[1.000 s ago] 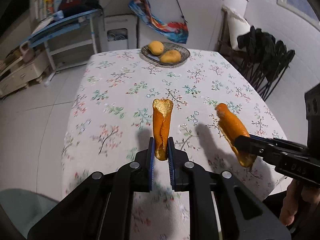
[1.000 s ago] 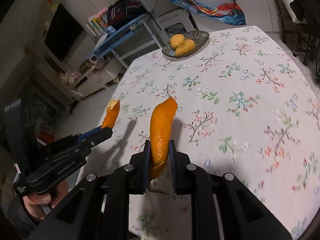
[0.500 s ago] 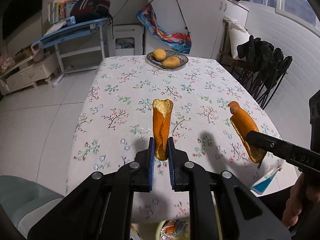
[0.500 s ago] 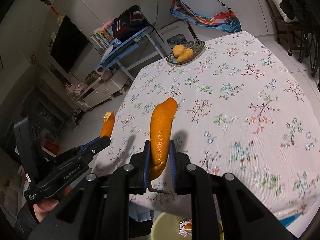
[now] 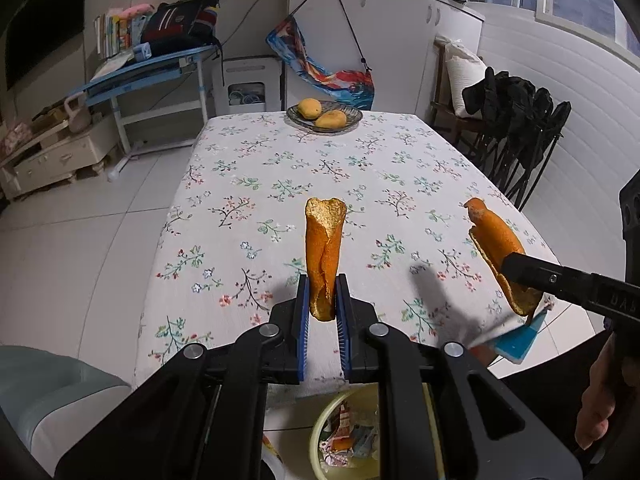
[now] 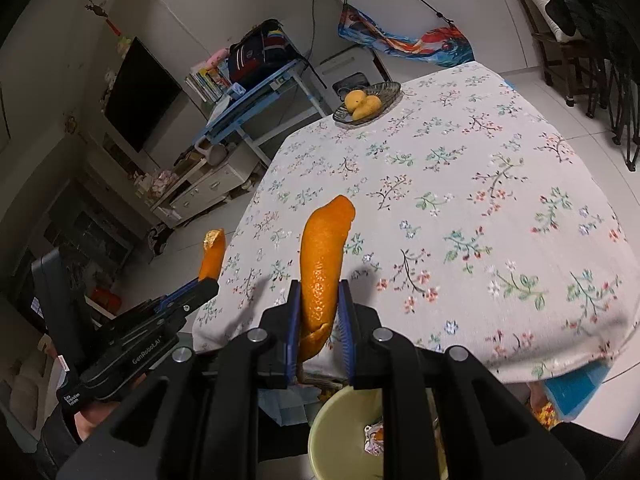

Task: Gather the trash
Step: 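Carry a peel in each tool from the table to the basin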

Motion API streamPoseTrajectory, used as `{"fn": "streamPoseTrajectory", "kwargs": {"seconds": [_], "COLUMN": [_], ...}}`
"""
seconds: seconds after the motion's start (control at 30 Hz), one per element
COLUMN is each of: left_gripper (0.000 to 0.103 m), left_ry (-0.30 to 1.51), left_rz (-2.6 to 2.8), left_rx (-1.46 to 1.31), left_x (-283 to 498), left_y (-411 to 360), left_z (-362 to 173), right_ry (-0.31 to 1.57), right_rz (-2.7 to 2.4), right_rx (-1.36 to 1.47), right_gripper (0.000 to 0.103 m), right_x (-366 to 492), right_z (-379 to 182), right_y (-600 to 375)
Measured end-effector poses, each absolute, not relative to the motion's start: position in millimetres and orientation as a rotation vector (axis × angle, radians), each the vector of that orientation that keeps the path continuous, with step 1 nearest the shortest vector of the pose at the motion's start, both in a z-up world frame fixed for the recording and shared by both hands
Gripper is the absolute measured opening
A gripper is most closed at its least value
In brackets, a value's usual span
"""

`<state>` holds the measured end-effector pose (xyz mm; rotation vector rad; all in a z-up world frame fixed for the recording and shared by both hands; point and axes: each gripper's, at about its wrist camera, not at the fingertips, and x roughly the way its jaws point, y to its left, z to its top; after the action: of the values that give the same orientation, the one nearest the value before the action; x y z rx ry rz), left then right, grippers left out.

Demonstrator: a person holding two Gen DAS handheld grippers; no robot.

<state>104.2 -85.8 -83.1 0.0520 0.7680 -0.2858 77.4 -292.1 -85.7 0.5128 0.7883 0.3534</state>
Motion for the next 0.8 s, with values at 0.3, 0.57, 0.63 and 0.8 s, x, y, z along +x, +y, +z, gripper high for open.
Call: {"fn": "streamPoseTrajectory", "kwargs": {"seconds": [0.3, 0.57, 0.63, 0.8], "left_gripper": [0.012, 0.012, 0.012, 0.012], "left_ry": [0.77, 0.783, 0.79, 0.806], "left_rz": [-0.295, -0.309, -0.314, -0.334], "left_rx": [0.058, 0.064, 0.062, 0.065], "left_x": [86, 65, 59, 43], "left_y": [-86, -90, -90, -93], "left_z": [-85, -91, -93, -98], "right_ry": [0.799, 0.829, 0.848, 0.901], "right_rz": [0.365, 0.381, 0.386, 0.384], "right_rx": [0.514, 0.503, 0.495, 0.458], "right_gripper": [0.019, 0.019, 0.019, 0.019], "right_x": [62, 41, 35, 19], "right_z": [-89, -95, -96, -104], "right_y": [-288, -283, -279, -269]}}
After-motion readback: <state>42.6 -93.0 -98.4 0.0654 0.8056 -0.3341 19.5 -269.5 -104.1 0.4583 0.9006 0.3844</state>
